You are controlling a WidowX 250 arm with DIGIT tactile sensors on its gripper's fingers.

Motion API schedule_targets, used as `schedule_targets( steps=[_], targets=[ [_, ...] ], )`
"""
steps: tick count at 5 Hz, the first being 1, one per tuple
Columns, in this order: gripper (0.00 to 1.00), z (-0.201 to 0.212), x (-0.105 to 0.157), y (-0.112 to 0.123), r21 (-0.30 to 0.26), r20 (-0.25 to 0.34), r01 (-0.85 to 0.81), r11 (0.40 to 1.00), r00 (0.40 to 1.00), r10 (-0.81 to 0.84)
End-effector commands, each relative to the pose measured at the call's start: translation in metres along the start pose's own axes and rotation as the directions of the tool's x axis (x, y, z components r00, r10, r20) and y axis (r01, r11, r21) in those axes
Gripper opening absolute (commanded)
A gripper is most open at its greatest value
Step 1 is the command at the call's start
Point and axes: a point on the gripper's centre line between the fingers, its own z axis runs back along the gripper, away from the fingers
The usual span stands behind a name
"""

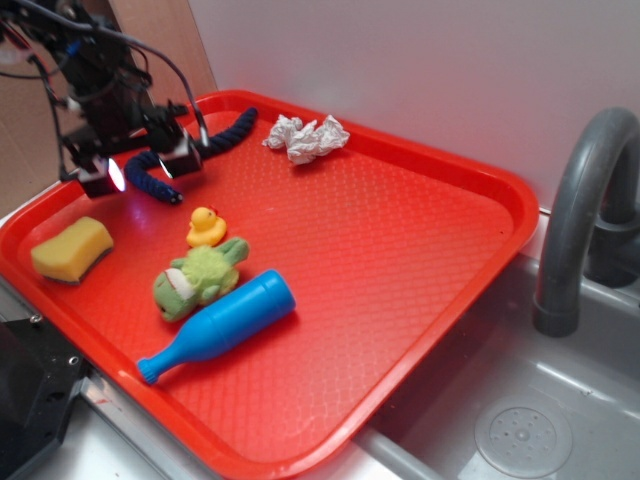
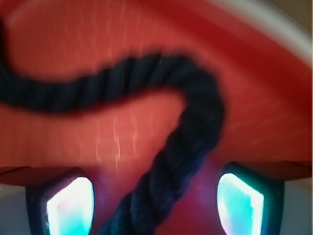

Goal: Grab the blue rope.

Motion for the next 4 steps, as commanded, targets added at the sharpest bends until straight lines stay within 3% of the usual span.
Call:
schedule_targets(
  steps=[1, 2, 4],
  targets=[
    [0.69, -0.015, -0.010, -0.005, -0.040, 0.039, 0.030, 0.999, 0.999, -0.028],
    [0.00, -0.002, -0.011, 0.002, -0.075, 0.060, 0.079, 0.994, 0.995, -0.075],
    [0.00, 0.004, -0.018, 0.003, -0.101, 0.086, 0.266, 0.959, 0.962, -0.258]
  ],
)
